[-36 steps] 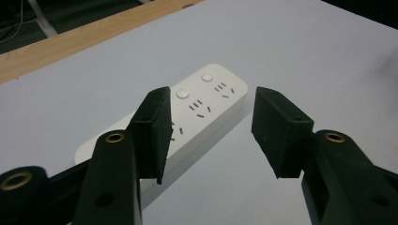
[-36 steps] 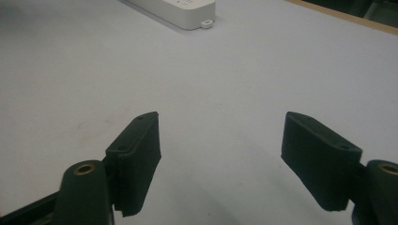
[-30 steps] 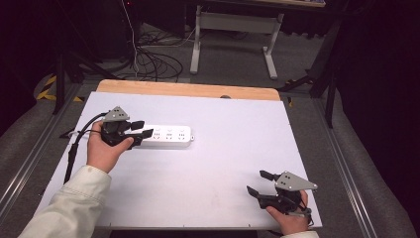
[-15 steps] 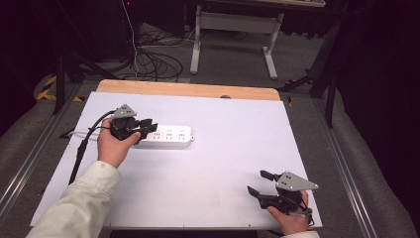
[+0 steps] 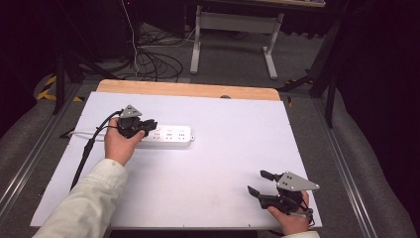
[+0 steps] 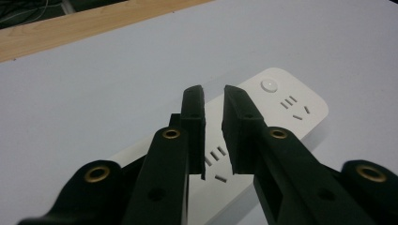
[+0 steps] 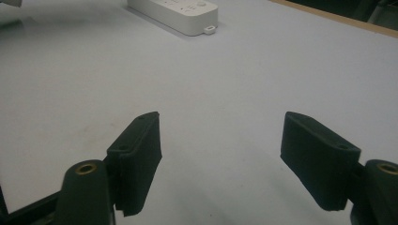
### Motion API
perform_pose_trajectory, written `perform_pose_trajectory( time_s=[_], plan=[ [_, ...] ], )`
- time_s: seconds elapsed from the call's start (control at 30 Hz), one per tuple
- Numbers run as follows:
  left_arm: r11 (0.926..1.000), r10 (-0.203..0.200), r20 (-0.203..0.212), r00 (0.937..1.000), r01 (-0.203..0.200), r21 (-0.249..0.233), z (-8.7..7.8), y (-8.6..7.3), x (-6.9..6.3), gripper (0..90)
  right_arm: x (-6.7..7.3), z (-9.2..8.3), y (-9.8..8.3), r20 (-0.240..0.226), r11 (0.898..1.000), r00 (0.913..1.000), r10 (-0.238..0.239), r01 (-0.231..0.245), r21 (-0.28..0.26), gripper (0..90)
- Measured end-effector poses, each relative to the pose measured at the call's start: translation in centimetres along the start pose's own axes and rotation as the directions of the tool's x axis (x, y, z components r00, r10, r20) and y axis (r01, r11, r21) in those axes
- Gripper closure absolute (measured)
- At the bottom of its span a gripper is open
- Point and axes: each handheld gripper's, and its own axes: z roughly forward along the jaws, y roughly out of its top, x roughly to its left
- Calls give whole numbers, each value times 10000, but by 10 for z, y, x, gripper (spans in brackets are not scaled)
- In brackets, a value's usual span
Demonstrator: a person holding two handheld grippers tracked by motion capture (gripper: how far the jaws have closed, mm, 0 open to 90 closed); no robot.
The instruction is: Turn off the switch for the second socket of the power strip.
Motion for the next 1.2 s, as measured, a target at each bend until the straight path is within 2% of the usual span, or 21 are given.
perform_pose_trajectory(
  time_s=[0.07, 0.17, 0.47, 0.53, 0.8, 0.83, 0.87, 0.9, 1.1, 1.2],
  plan=[
    [9999, 87, -88, 9999, -86, 120, 5, -2, 1, 804, 0, 0, 0, -6, 10000, 10000, 4, -4, 2, 295],
    [9998, -114, -54, 9999, 115, 166, 8, -3, 1, 838, 0, 0, 0, -46, 10000, 10000, 3, -3, -5, 296],
    [9998, -106, -166, 9998, 109, 154, 16, -4, 2, 896, -1, 0, 0, -94, 10000, 9999, 38, -38, -21, 299],
    [9991, -332, -171, 9993, 337, 253, 18, -5, 2, 896, -1, 0, 0, -97, 10000, 9999, 37, -37, -34, 300],
    [9980, -564, -224, 9982, 570, 290, 24, -5, 1, 897, -1, -1, -1, -136, 10000, 9999, 28, -29, -52, 306],
    [9980, -564, -224, 9982, 570, 290, 24, -5, 1, 897, -1, -1, -1, -138, 10000, 9999, 26, -27, -53, 307],
    [9988, -350, -319, 9989, 361, 337, 25, -6, 2, 897, -1, -1, -1, -137, 10000, 9999, 38, -38, -54, 306],
    [9988, -299, -366, 9989, 313, 371, 26, -6, 3, 897, -2, -1, -1, -137, 10000, 9999, 16, -16, -56, 307],
    [9982, -397, -357, 9986, 412, 429, 28, -7, 6, 897, -2, -1, -1, -154, 10000, 9999, 46, -47, -68, 307],
    [9982, -252, -429, 9988, 274, 525, 30, -8, 7, 897, -2, -1, -1, -159, 10000, 9999, 62, -63, -71, 307]
  ],
)
